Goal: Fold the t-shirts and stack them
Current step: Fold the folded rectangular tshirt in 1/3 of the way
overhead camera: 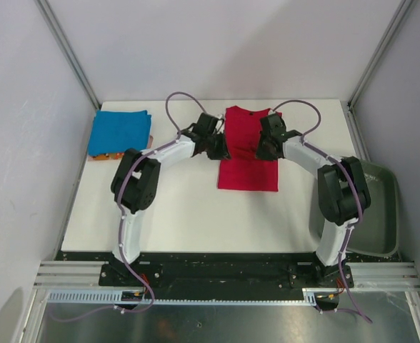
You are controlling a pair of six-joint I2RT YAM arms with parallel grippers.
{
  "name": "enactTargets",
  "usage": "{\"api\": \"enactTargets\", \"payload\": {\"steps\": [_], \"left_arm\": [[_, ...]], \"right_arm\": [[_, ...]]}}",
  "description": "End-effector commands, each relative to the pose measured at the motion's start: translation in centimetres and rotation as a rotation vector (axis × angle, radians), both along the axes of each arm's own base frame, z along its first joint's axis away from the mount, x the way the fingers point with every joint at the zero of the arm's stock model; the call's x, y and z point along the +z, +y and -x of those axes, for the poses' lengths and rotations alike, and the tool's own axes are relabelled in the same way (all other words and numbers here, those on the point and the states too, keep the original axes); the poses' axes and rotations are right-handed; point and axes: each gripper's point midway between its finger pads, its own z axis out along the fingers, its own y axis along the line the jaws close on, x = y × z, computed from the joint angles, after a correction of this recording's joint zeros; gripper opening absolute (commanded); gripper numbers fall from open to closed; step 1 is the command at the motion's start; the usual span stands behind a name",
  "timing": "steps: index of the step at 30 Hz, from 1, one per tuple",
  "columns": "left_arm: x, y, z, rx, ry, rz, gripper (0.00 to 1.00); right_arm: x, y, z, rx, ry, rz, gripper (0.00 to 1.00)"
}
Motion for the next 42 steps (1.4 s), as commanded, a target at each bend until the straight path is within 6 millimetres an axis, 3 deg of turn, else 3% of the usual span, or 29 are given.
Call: {"api": "enactTargets", "payload": {"steps": [1, 9, 16, 22, 26, 33, 36, 42], "left_arm": [[-0.4, -1.4, -1.2, -0.020, -0.010, 0.023, 0.08], [-1.9, -1.3, -4.7, 0.037, -0.061, -0.026, 0.07], [-1.8, -0.8, -6.9, 0.083, -0.094, -0.030, 0.07], [-3.3, -0.5, -7.8, 0.092, -0.069, -0.025, 0.07], [-4.4, -0.2, -8.1, 0.100, -0.052, -0.032, 0.08], [-5.1, 0.7, -8.2, 0.118, -0.031, -0.032, 0.08], [-4.3, 0.6, -8.2, 0.112, -0.039, -0.021, 0.08], [-3.9, 0.6, -7.8, 0.103, -0.040, -0.017, 0.09]], "right_arm": [[-0.2, 0.9, -1.4, 0.023, -0.020, -0.024, 0.24], [-1.7, 0.3, -2.8, 0.016, -0.003, -0.012, 0.23], [-1.8, -1.6, -6.6, -0.035, -0.003, -0.007, 0.22], [-2.4, -2.3, -9.2, -0.059, -0.002, -0.021, 0.22], [-4.2, -2.4, -9.6, -0.067, 0.040, -0.012, 0.22], [-7.1, -4.5, -8.0, -0.114, 0.108, 0.036, 0.22], [-6.4, -5.4, -8.0, -0.134, 0.097, 0.031, 0.21], [-2.3, -6.3, -9.0, -0.149, 0.031, 0.054, 0.23]]}}
